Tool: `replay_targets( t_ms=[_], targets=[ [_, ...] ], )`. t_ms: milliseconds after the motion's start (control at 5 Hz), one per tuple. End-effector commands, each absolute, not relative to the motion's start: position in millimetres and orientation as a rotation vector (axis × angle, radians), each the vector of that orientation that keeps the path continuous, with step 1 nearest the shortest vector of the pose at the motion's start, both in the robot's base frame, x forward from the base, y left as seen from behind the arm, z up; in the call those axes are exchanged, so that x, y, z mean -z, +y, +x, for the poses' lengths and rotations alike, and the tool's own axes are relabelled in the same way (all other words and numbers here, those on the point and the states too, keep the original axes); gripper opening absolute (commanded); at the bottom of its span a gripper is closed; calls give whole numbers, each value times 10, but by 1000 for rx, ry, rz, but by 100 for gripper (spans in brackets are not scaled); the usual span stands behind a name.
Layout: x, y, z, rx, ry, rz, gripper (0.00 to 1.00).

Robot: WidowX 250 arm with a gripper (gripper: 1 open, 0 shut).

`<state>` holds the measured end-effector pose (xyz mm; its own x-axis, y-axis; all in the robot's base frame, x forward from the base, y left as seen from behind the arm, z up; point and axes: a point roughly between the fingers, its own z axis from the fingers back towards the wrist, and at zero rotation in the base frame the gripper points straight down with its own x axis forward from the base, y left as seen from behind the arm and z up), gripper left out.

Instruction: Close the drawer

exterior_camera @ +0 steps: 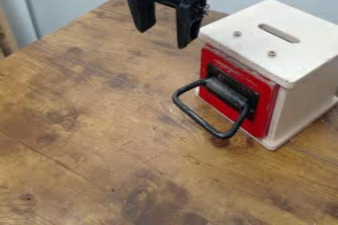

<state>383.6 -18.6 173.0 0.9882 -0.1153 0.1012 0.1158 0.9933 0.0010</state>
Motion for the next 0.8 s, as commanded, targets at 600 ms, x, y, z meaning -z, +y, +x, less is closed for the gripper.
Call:
replay_targets(
  t_ms=[600],
  targets=[
    [-1831, 10, 3638, 153, -183, -5, 100]
  ],
)
